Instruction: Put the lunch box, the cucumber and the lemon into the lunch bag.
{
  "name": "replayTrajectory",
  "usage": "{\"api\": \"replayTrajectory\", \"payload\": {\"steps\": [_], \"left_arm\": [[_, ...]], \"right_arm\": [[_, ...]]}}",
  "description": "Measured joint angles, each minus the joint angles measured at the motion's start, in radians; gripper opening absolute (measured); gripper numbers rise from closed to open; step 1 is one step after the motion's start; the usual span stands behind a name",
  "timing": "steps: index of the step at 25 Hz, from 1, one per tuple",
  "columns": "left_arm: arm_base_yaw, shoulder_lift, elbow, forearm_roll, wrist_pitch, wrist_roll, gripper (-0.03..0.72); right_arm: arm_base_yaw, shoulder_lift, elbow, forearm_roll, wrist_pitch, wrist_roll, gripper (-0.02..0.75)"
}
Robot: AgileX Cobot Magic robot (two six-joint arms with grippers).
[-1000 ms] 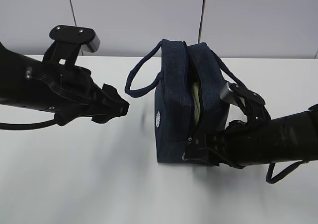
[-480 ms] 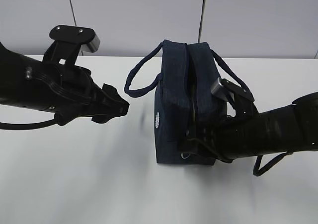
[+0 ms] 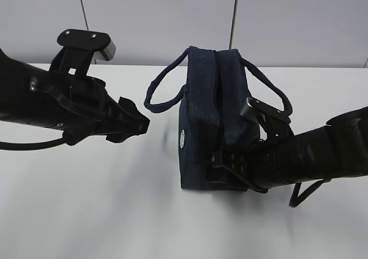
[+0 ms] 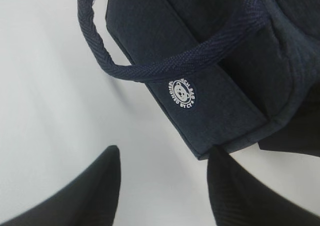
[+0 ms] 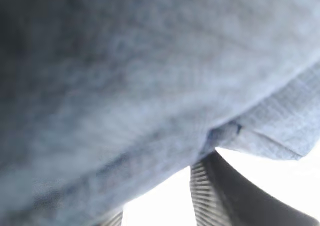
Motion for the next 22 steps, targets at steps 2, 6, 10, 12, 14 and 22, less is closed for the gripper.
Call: {"api": "replayTrajectory", "payload": {"steps": [2, 6, 10, 12, 14, 22], "left_arm": [[0.0, 0.0, 0.0, 0.0, 0.002, 0.0, 0.384], [0.0, 0.0, 0.0, 0.0, 0.004, 0.0, 0.384], [0.0, 0.0, 0.0, 0.0, 0.004, 0.0, 0.384], [0.0, 0.0, 0.0, 0.0, 0.008, 0.0, 0.384], [0.0, 0.0, 0.0, 0.0, 0.01, 0.0, 0.384], [0.0, 0.0, 0.0, 0.0, 0.015, 0.0, 0.384]], "right_arm": [[0.0, 0.008, 0.0, 0.0, -0.004, 0.003, 0.318], [0.0, 0.008, -0.002, 0.0, -0.004, 0.005, 0.275], [0.0, 0.008, -0.005, 0.0, 0.006, 0.007, 0.274], [0.0, 0.008, -0.005, 0.0, 0.007, 0.007, 0.274], [0.0, 0.008, -0.005, 0.0, 0.007, 0.007, 0.274], [0.0, 0.008, -0.005, 0.0, 0.007, 0.002, 0.232]]}}
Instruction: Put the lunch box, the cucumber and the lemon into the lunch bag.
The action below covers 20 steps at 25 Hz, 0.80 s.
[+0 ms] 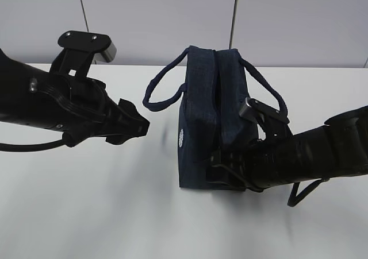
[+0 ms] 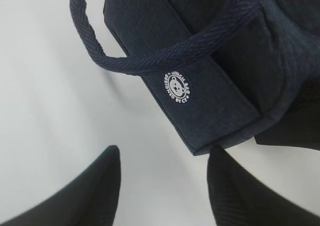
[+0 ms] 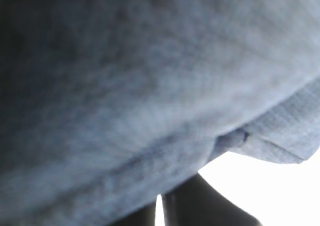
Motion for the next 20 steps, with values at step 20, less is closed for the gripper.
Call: {"api": "replayTrajectory", "payload": {"steps": [20], "left_arm": [[0.0, 0.0, 0.0, 0.0, 0.005, 0.002, 0.384]], "right_arm": [[0.0, -0.007, 0.0, 0.0, 0.008, -0.013, 0.0]]}}
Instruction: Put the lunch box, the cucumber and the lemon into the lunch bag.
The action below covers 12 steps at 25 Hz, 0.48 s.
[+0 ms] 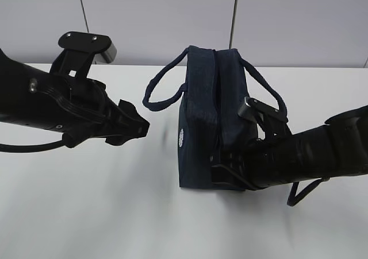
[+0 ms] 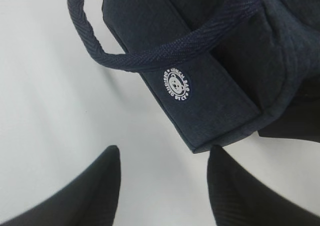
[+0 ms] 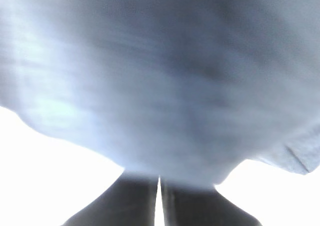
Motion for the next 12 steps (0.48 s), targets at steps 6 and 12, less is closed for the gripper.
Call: {"api": "replayTrajectory", "payload": {"steps": [6, 12], "left_arm": [[0.0, 0.0, 0.0, 0.0, 0.0, 0.0, 0.384], [0.0, 0.0, 0.0, 0.0, 0.002, 0.0, 0.384]], "right_arm": [[0.0, -0.079, 0.0, -0.013, 0.002, 0.006, 0.0], [0.0, -0.111, 0.0, -0.1, 0.028, 0.085, 0.0]]}}
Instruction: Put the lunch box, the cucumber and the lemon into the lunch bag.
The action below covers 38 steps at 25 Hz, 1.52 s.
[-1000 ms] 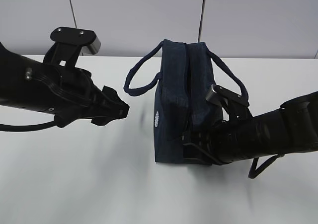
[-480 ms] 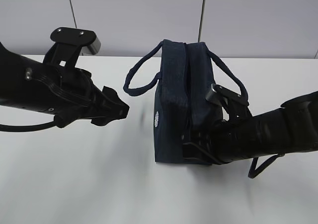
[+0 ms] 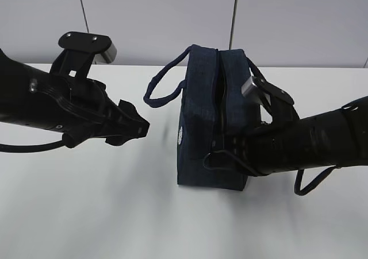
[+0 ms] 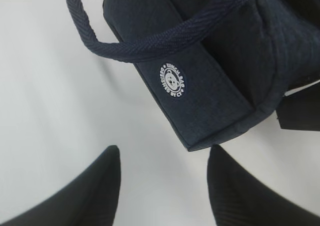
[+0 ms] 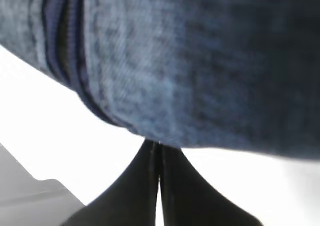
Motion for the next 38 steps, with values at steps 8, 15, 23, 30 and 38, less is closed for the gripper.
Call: {"api": "replayTrajectory", "payload": {"steps": [8, 15, 23, 30, 38], "left_arm": [[0.0, 0.0, 0.0, 0.0, 0.004, 0.0, 0.384], [0.0, 0.0, 0.0, 0.0, 0.02, 0.002, 0.384], [0.0, 0.0, 0.0, 0.0, 0.027, 0.002, 0.384], [0.0, 0.0, 0.0, 0.0, 0.049, 0.006, 0.384], [0.0, 0.0, 0.0, 0.004, 0.053, 0.015, 0.384]], "right_arm": [[0.0, 0.0, 0.0, -0.064, 0.036, 0.037, 0.0], [-0.002, 0.0, 0.0, -0.137, 0.048, 0.037, 0.0], [-0.004, 0.0, 0.0, -0.104, 0.125, 0.039, 0.0], [-0.004, -0.001, 0.0, -0.155, 0.09, 0.039, 0.013], [-0.003, -0.001, 0.0, -0.129, 0.076, 0.03, 0.333]]}}
